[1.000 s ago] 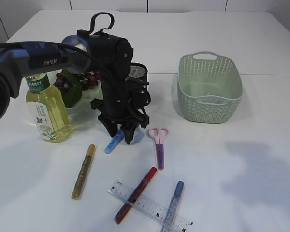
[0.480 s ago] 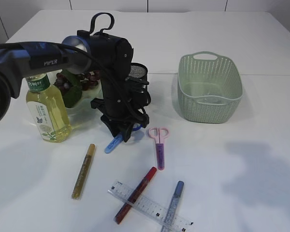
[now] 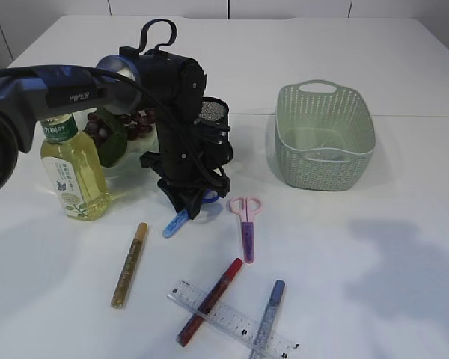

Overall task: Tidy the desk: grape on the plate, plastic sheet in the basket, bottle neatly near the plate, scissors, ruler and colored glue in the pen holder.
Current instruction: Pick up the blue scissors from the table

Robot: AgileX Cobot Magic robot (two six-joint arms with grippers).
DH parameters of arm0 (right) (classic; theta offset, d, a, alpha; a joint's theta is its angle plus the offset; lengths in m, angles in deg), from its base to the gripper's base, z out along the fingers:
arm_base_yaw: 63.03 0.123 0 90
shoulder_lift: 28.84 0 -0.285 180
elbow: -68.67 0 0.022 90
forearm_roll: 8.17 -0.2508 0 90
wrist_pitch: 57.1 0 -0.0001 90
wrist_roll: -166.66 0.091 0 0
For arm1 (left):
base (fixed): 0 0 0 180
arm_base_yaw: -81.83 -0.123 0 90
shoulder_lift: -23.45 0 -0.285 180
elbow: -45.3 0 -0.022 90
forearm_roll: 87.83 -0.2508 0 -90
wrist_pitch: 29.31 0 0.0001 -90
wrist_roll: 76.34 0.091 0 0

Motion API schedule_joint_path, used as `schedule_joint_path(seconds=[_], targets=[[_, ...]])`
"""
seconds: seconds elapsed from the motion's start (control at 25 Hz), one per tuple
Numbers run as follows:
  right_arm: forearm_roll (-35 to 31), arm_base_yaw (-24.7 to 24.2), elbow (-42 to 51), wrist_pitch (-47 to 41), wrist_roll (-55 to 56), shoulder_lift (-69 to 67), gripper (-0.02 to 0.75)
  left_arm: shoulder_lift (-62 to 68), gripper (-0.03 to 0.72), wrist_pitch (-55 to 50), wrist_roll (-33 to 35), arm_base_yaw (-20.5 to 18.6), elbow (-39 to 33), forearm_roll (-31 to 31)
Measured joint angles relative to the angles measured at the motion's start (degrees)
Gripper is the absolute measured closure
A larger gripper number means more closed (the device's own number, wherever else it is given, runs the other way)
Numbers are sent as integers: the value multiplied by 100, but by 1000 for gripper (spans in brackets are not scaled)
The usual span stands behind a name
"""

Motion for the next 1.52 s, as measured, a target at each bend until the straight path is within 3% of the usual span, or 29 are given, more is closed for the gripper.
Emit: schedule_joint_path(seconds=[1.52], targets=[[0,0,0,0,-10,0,301,-479,545,-29,21,0,-32,526]])
